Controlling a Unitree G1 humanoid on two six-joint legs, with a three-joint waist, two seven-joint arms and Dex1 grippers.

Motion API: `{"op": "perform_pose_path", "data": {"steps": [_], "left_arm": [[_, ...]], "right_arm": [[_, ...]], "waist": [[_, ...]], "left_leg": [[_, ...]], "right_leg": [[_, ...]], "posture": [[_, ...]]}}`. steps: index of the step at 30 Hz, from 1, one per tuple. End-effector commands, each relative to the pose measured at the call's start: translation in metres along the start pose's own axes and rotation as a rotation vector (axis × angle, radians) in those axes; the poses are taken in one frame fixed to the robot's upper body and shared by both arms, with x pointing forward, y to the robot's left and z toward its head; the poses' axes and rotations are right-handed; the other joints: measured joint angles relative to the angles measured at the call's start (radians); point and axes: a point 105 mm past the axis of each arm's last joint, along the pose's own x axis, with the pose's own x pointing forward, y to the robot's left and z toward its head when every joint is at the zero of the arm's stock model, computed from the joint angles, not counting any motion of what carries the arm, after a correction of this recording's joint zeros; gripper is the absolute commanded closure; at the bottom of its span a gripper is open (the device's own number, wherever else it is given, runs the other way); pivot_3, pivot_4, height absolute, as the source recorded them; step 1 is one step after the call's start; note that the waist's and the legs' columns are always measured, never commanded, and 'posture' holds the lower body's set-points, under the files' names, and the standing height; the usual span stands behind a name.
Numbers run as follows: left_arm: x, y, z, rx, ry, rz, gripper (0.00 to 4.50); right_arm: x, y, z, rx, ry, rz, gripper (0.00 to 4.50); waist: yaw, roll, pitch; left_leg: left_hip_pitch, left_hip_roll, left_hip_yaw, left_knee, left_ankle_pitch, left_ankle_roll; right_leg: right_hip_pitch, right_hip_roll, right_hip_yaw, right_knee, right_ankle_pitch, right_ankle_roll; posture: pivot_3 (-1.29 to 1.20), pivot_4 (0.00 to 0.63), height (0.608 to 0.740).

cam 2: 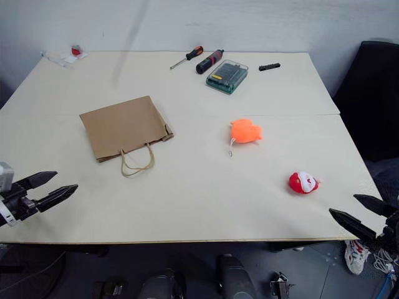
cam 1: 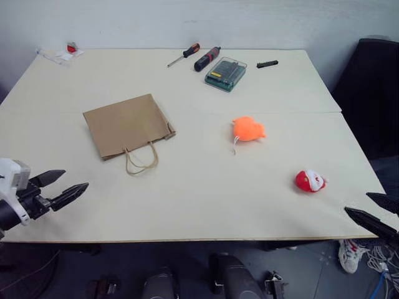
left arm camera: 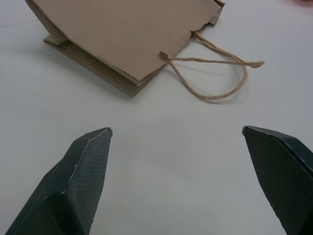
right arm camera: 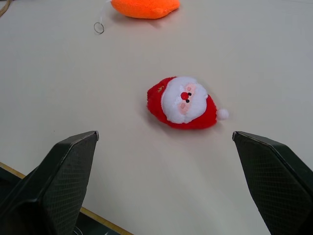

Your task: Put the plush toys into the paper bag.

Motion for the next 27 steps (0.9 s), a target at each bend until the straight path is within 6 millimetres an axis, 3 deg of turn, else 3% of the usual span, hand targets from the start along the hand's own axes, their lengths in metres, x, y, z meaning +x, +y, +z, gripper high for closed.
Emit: {"op": "perform_pose_path", "data": {"steps": [1,9,16,23,27], "left_arm": [[-0.002,0.002,0.008,0.066,-0.005,0.013,0.03],[0.002,-0.002,0.005,0.066,-0.002,-0.004,0.03],[0.01,-0.01,0.014,0.121,0.017,-0.074,0.03],[0.03,-0.032,0.035,0.353,0.076,-0.257,0.03],[0.069,-0.032,0.046,0.688,0.093,-0.317,0.03]], "right_arm": [[-0.002,-0.002,0.008,-0.034,-0.023,-0.014,0.0],[0.0,-0.006,0.011,-0.034,-0.044,-0.037,0.0],[0.003,0.0,0.02,-0.049,-0.069,-0.026,0.0],[0.017,0.053,0.037,-0.12,-0.013,0.256,0.0],[0.043,0.108,0.051,-0.244,-0.02,0.527,0.0]], "waist": [[0.0,0.0,0.0],[0.0,0.0,0.0],[0.001,0.0,0.0],[0.004,0.0,0.0],[0.007,0.0,0.0]], "left_leg": [[0.0,0.0,0.0,0.0,0.0,0.0],[0.0,0.0,0.001,0.0,0.0,0.0],[0.0,0.0,0.001,0.0,0.0,0.0],[0.0,0.0,0.001,0.001,0.0,0.0],[0.001,-0.001,0.001,0.002,0.001,0.0]], "right_leg": [[0.0,0.0,0.0,0.0,0.0,0.0],[0.0,0.0,0.001,-0.001,0.0,0.0],[0.0,0.0,0.0,0.0,0.0,0.0],[0.0,0.0,0.0,0.001,0.0,0.0],[0.001,0.0,0.001,0.001,0.002,0.0]], "posture": [[0.0,0.15,0.74],[0.0,0.15,0.74],[0.0,0.15,0.74],[0.0,0.15,0.74],[0.0,0.15,0.74]]}}
